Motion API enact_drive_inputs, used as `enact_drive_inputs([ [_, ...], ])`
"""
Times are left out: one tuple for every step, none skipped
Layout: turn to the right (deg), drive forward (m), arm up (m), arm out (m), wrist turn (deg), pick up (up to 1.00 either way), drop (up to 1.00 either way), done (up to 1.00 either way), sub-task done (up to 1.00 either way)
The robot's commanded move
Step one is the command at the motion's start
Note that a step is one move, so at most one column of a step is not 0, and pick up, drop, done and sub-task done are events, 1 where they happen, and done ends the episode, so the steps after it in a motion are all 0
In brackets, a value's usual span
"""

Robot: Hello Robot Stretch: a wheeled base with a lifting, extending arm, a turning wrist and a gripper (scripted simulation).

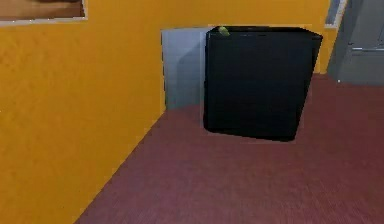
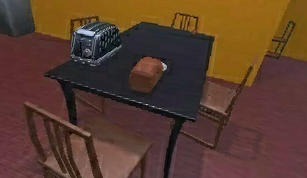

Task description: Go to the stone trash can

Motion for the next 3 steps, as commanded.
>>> enact_drive_inputs([
  [12.0, 0.00, 0.00, 0.00, 0.0, 0.00, 0.00, 0.00, 0.00],
  [0.0, 0.95, 0.00, 0.00, 0.0, 0.00, 0.00, 0.00, 0.00],
  [45.0, 0.00, 0.00, 0.00, 0.0, 0.00, 0.00, 0.00, 0.00],
])
